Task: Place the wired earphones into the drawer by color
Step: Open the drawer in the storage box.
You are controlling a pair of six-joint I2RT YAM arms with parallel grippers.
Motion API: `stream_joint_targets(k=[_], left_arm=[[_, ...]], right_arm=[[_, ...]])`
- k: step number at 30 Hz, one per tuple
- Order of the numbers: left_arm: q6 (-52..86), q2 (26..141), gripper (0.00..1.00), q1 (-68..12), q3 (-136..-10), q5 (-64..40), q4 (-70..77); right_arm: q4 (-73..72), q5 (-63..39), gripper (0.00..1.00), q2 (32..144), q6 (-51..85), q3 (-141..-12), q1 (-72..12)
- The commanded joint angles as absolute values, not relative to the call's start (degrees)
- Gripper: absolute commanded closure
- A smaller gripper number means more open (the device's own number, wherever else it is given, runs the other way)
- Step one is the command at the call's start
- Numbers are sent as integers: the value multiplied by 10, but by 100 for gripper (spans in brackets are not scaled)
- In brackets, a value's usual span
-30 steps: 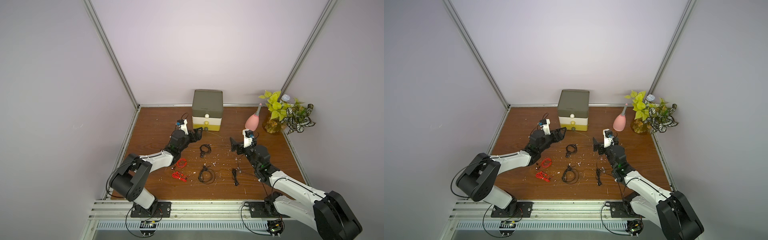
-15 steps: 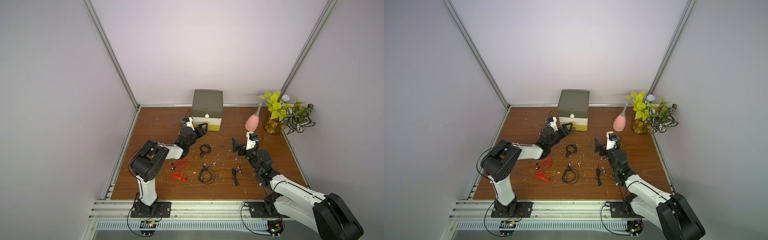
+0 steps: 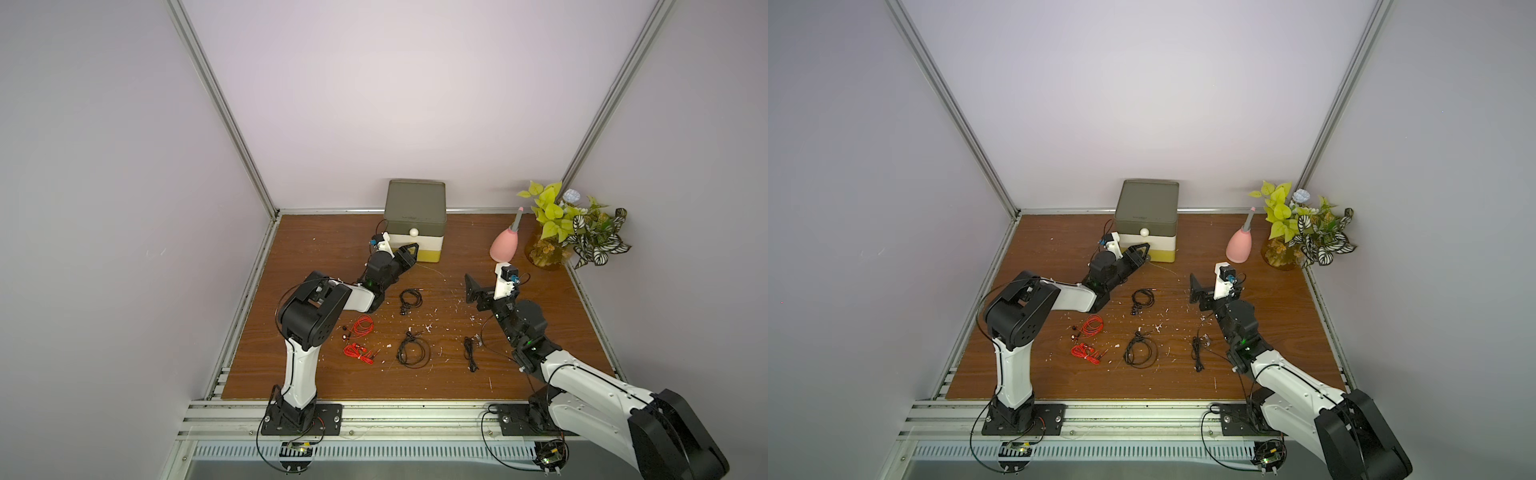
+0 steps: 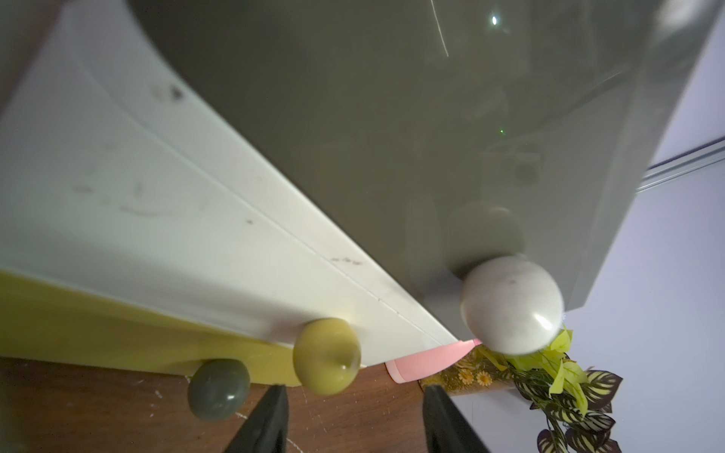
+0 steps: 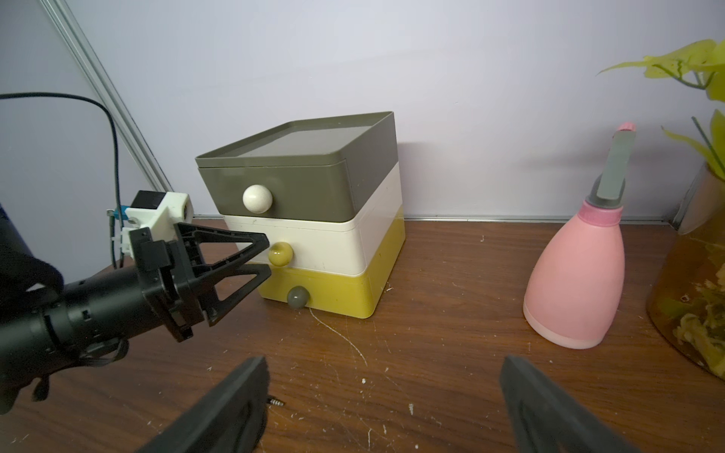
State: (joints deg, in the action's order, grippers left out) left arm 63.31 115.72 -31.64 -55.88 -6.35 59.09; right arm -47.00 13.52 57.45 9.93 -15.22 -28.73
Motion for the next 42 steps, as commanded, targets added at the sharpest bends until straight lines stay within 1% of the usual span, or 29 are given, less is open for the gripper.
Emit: stream_joint_targets(k=[1, 18, 28, 35, 42], left_arm=[[635, 1173, 51, -321, -578, -62, 608], [634, 1206, 64, -321, -608, -50, 608], [629, 1213, 68, -317, -621, -42, 608], [632, 1216, 73, -316, -625, -45, 608], [628, 1197, 75, -320, -608, -46, 608]], right_arm=[[-499, 149, 1, 564, 102, -150, -285], [-498, 149, 1, 558, 101, -149, -283], [-498, 148, 1, 558, 102, -149, -284], [-499, 147, 1, 560, 102, -149, -284], [-500, 144, 1, 565, 104, -150, -284]])
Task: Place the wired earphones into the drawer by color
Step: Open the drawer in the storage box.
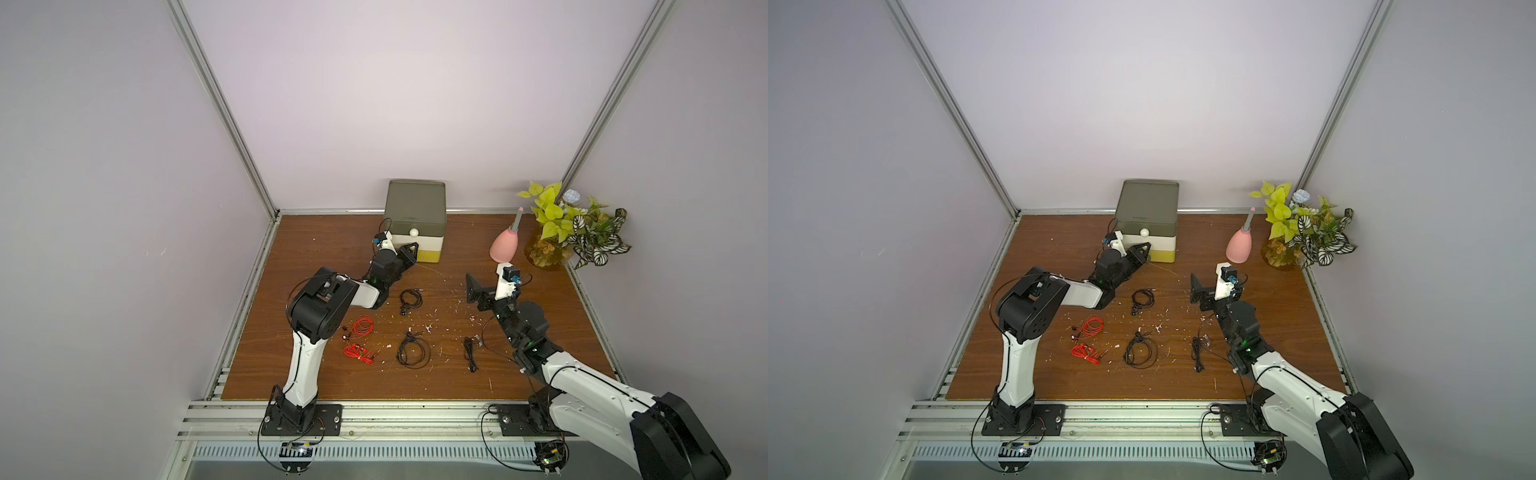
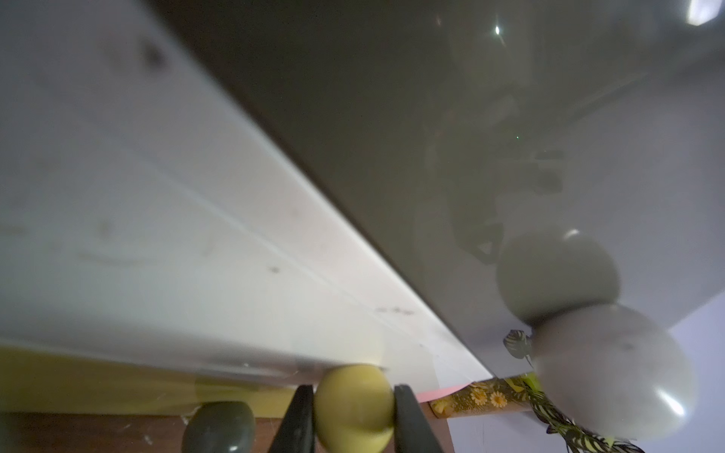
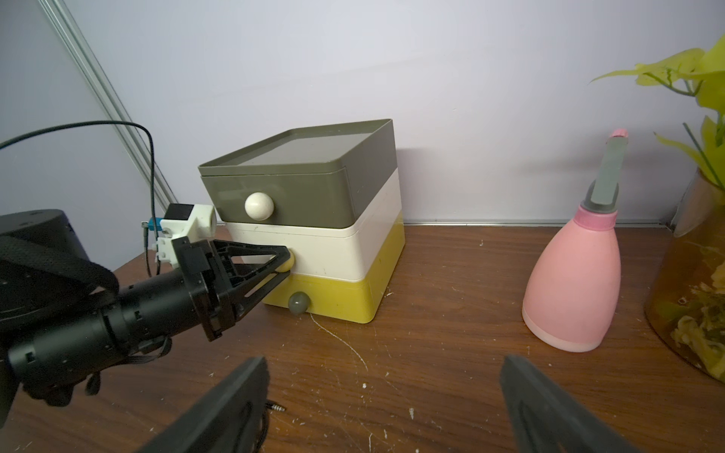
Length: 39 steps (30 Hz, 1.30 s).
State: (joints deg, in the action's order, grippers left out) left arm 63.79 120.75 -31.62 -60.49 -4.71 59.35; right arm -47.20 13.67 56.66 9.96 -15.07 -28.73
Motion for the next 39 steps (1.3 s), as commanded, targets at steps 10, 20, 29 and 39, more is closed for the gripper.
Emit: stream_joint_targets(k=[10, 20, 29, 39], left_arm=[[618, 1148, 76, -335, -557, -26, 619], [622, 1109, 76, -343, -508, -23, 635], [619, 1068, 77, -356, -460, -16, 644], [622, 1031, 78, -366, -409, -19, 644]], right_arm=[[-499, 142, 1, 563, 105, -151, -284], [-497, 142, 1, 562, 104, -152, -283], [-498, 142, 1, 563, 105, -152, -284], [-497, 142, 1, 564, 103, -152, -284]])
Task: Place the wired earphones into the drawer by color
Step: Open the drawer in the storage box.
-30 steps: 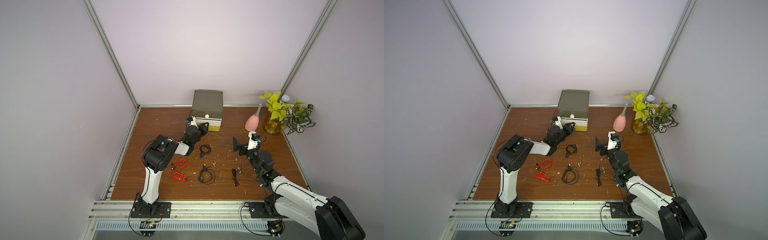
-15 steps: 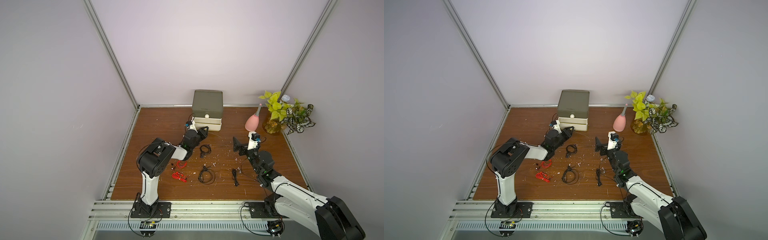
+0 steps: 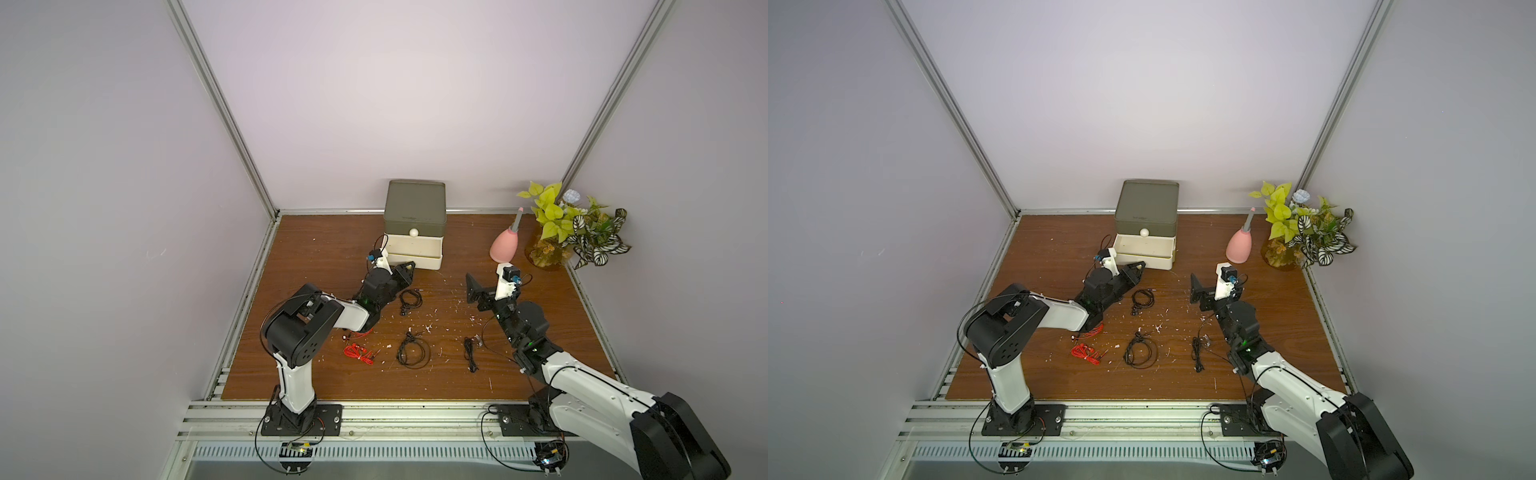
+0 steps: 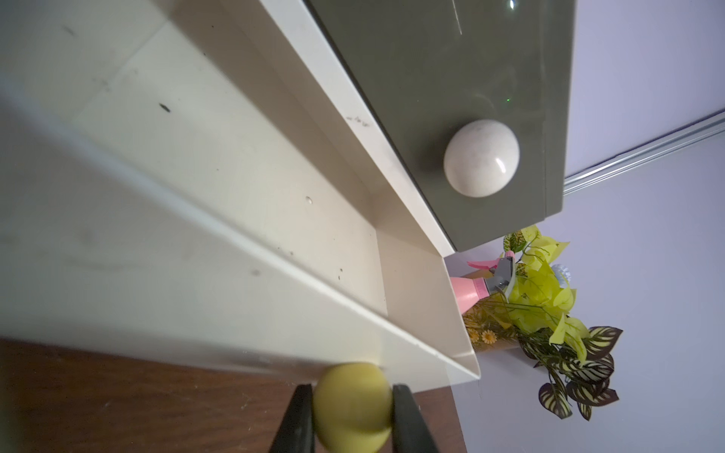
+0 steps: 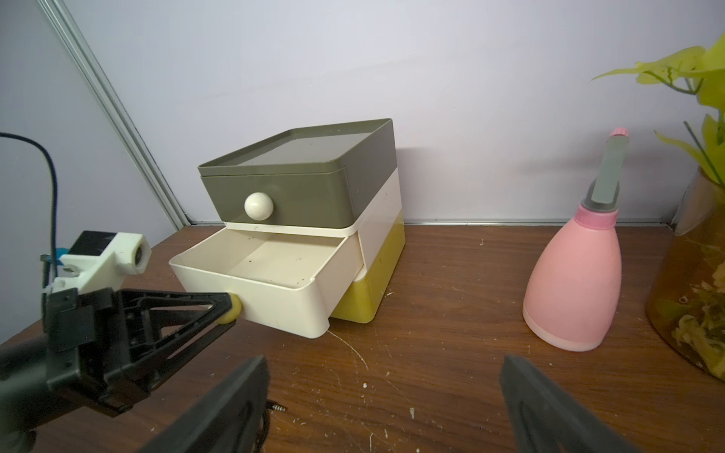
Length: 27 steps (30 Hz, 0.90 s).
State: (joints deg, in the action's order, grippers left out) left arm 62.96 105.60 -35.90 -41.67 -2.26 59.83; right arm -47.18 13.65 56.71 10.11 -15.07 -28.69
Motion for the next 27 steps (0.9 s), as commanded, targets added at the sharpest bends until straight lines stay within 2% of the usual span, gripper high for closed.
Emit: stream_joint_targets(k=[1, 27], left_arm=[[623, 1028, 78, -368, -404, -19, 644], [629, 972, 78, -403, -318, 0, 652]], right_arm=[[-497, 141, 1, 564, 104, -153, -283], [-496, 138, 1, 569, 104, -155, -284]])
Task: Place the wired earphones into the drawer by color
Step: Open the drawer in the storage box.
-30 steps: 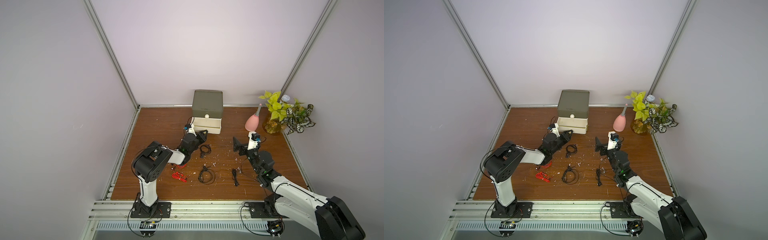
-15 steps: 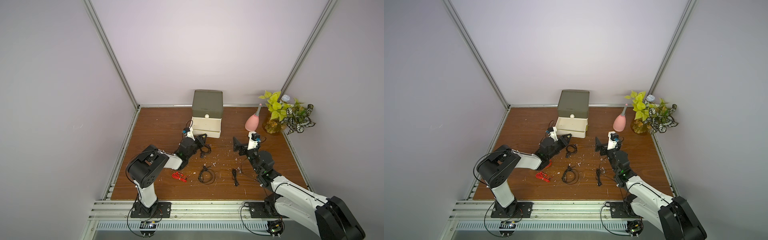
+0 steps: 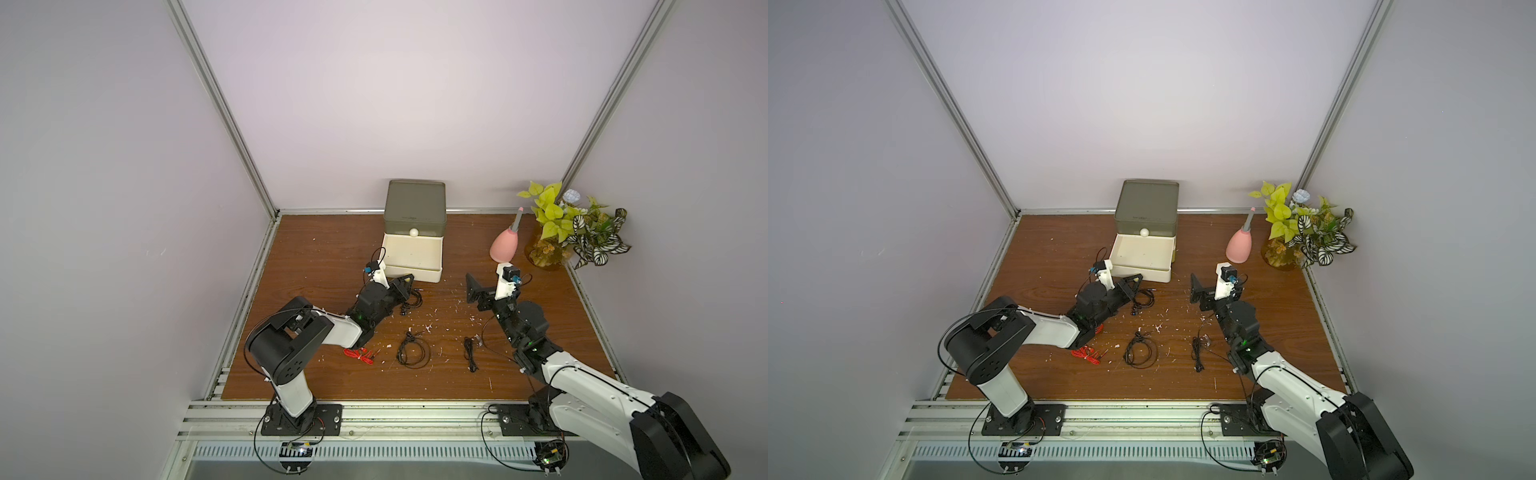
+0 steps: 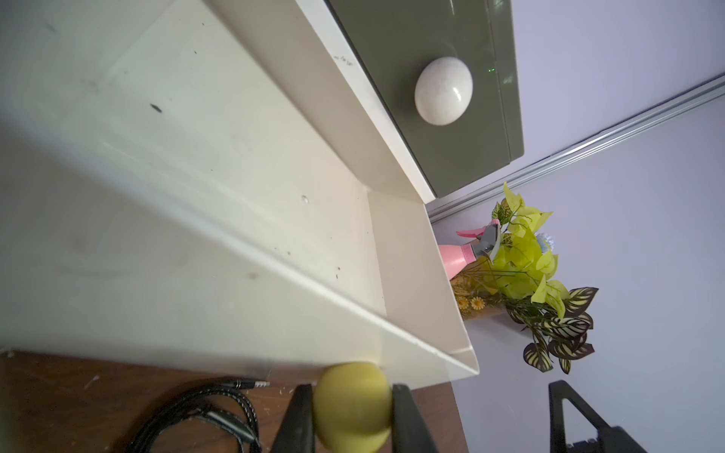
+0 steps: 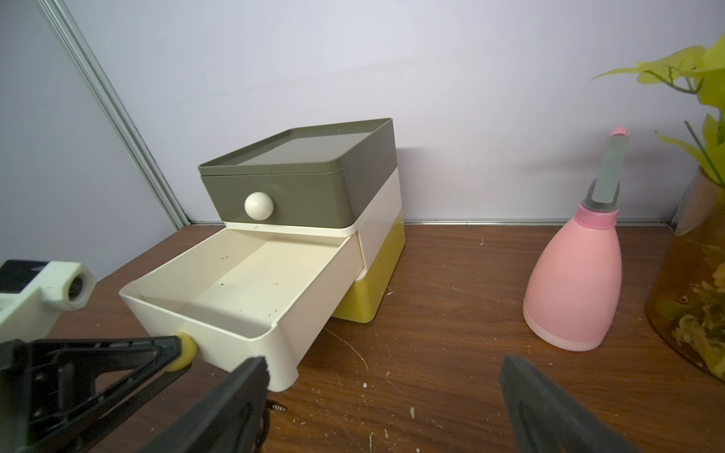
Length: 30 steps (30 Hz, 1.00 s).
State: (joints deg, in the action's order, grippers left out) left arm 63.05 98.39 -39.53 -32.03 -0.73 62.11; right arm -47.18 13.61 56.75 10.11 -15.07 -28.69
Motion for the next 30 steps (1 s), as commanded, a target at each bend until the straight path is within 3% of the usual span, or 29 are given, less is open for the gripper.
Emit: stream_joint_targets(k=[1, 10, 18, 25, 30], left_arm=[[628, 973, 76, -403, -318, 0, 651], [624, 968, 53, -403, -308, -5, 657], [611, 915, 38, -403, -253, 11, 656], [584, 845, 26, -390, -203, 15, 620], [524, 747, 3, -388, -202, 59, 472]], right_arm=[[-495, 137, 1, 570, 103, -155, -283], [-471, 122, 1, 570, 105, -165, -284], [-399, 13, 1, 577, 100, -208, -284], [-361, -81, 8, 617, 188, -218, -291], [-357, -52, 9, 638, 237, -207, -331]])
